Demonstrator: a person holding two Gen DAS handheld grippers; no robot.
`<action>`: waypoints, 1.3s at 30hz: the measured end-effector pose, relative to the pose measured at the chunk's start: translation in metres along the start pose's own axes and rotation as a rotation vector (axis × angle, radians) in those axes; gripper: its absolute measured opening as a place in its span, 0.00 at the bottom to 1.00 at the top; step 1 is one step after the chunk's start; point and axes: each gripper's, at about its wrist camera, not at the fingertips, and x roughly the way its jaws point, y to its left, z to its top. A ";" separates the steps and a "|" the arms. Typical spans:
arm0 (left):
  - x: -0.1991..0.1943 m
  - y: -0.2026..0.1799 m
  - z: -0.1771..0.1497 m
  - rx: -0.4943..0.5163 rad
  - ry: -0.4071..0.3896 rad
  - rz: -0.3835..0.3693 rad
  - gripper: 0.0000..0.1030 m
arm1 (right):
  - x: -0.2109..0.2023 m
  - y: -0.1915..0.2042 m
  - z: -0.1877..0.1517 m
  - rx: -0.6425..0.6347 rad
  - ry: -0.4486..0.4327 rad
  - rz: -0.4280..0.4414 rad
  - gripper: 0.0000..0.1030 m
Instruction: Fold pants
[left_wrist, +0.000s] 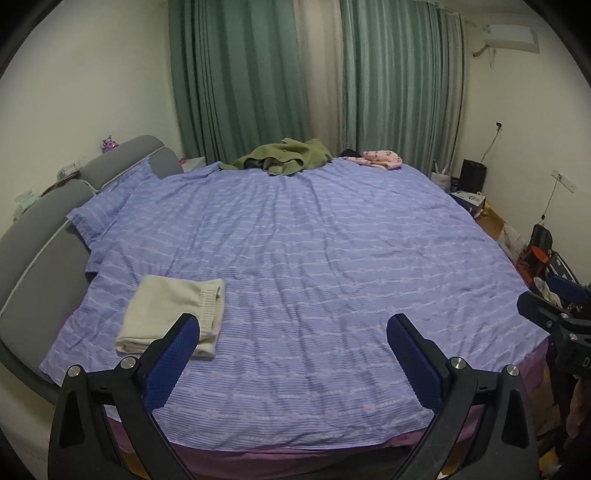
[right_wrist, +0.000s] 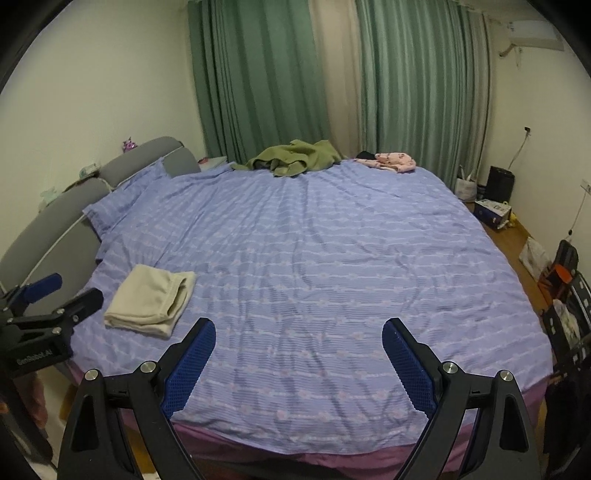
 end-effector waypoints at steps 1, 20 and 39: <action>-0.002 -0.001 -0.001 0.000 -0.002 -0.006 1.00 | -0.003 -0.001 -0.001 0.001 -0.004 -0.002 0.90; -0.014 -0.021 0.002 0.027 -0.018 -0.031 1.00 | -0.022 -0.020 -0.010 0.025 -0.022 -0.026 0.90; -0.023 -0.026 0.004 0.032 -0.045 -0.019 1.00 | -0.032 -0.020 -0.011 0.007 -0.045 -0.027 0.90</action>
